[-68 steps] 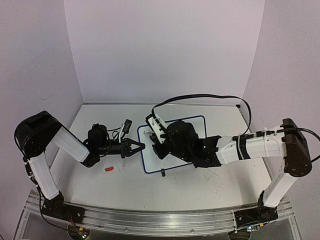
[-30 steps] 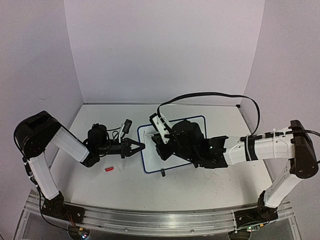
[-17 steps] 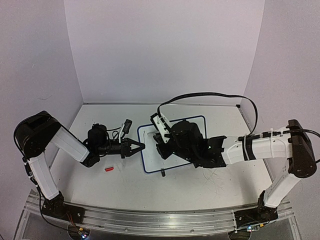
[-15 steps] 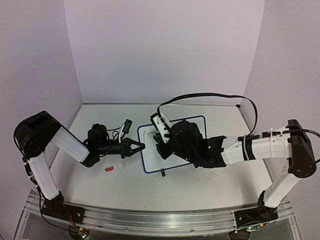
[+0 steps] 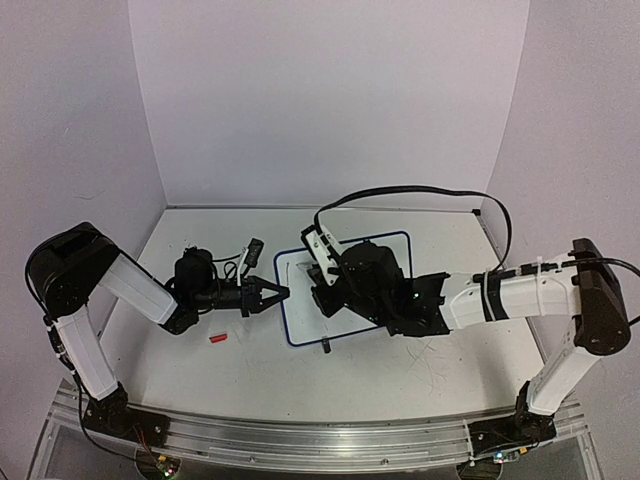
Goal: Write a sentence on the whiteboard
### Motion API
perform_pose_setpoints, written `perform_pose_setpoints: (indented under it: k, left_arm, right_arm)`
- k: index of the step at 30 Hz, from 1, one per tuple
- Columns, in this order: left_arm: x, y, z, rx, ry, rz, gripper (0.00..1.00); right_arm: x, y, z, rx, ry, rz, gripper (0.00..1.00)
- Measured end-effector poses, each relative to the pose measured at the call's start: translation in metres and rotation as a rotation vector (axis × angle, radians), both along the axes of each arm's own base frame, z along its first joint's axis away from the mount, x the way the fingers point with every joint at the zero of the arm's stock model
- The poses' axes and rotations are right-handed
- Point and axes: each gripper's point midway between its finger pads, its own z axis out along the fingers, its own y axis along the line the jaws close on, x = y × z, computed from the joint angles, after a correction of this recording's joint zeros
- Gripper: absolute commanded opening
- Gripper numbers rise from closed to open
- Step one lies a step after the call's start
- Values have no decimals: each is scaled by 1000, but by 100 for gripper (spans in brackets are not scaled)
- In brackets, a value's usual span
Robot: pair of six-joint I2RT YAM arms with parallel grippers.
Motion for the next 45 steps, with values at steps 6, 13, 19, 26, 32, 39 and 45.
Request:
perform_pose_setpoints:
  k: [6, 13, 19, 26, 32, 39, 45]
  left_arm:
    - [0, 0, -1, 2, 5, 2, 0]
    - [0, 0, -1, 3, 8, 2, 0]
    - [0, 0, -1, 4, 9, 3, 0]
    - [0, 0, -1, 4, 9, 3, 0]
    - [0, 0, -1, 4, 8, 4, 0]
    - [1, 0, -1, 4, 7, 6, 0]
    - [1, 0, -1, 5, 7, 7, 0]
  right_arm:
    - [0, 3, -4, -2, 1, 2, 0]
    - [0, 3, -5, -2, 5, 2, 0]
    - [-2, 5, -9, 1, 16, 12, 0]
    - [-10, 13, -19, -7, 39, 43, 0]
    - [-13, 17, -23, -12, 48, 58, 0]
    - [-12, 16, -23, -4, 51, 43, 0]
    - [-12, 14, -23, 2, 54, 20, 0]
